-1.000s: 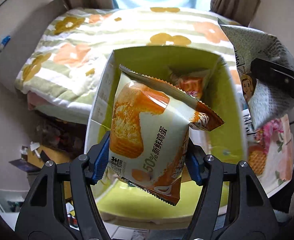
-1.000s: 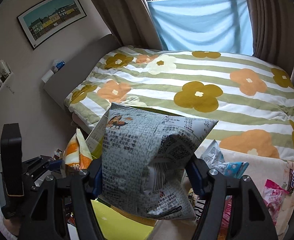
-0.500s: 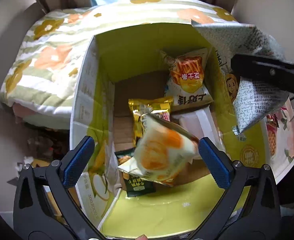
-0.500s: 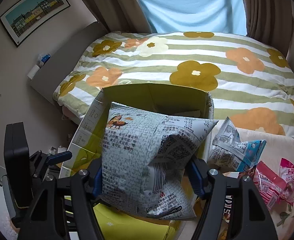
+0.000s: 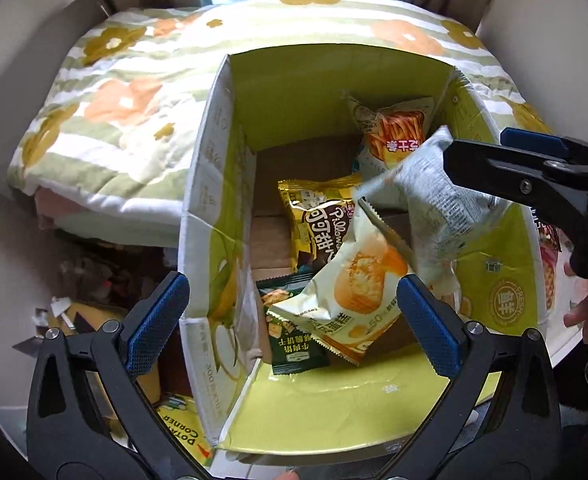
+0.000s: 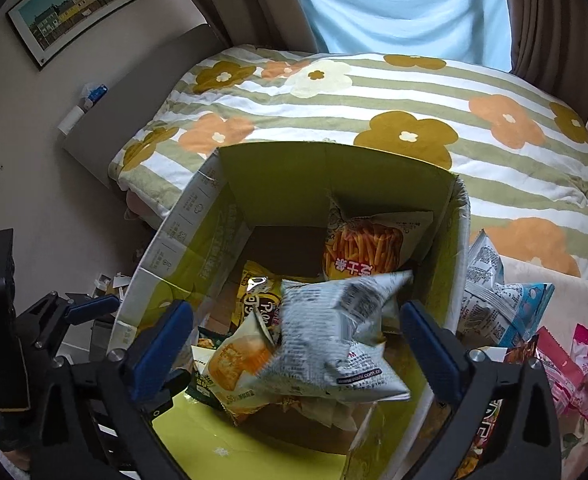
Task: Organize snacks
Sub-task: 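Carry both packets into the cardboard box and open both grippers, then move both grippers back over the snacks on the tray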
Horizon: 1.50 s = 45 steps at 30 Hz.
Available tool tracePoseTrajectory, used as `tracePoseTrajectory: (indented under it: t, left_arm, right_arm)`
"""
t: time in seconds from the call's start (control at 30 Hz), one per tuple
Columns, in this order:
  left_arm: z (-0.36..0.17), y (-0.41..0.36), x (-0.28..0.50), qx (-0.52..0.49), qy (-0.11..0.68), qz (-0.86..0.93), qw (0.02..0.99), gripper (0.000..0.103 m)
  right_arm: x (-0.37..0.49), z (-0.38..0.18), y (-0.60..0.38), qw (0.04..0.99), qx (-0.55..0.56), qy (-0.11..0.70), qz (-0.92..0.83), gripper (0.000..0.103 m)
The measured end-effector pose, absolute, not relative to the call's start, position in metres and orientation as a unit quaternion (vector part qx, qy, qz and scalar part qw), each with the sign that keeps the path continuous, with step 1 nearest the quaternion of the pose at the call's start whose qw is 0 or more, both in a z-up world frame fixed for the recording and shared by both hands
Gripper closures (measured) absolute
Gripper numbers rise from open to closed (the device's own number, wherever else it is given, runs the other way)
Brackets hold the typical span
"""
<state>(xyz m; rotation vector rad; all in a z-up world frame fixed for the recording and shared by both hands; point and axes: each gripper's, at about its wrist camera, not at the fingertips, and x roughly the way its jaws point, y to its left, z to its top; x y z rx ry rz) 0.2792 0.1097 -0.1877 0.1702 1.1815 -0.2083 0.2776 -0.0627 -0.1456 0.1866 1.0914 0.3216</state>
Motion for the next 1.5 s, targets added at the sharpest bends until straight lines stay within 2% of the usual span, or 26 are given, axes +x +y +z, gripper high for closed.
tracePoseTrajectory:
  t: [0.47, 0.8, 1.1, 1.5]
  left_arm:
    - [-0.17, 0.083, 0.271, 0.072, 0.541, -0.155, 0.824, 0.0]
    - [-0.147, 0.032, 0.26, 0.084, 0.513, -0.178, 0.836, 0.0]
    - [-0.136, -0.036, 0.242, 0.066, 0.509, -0.159, 0.843, 0.0]
    - [-0.146, -0.177, 0.221, 0.1, 0.5, -0.16, 0.845, 0.0]
  right_arm:
    - [0.247, -0.103, -0.1, 0.866, 0.072, 0.484, 0.101, 0.0]
    - [0.213, -0.066, -0.175, 0.893, 0.052, 0.443, 0.06, 0.0]
    - [0.187, -0.066, -0.254, 0.893, 0.009, 0.441, 0.085, 0.0]
    - [0.159, -0.091, -0.359, 0.89, 0.013, 0.448, 0.085, 0.0]
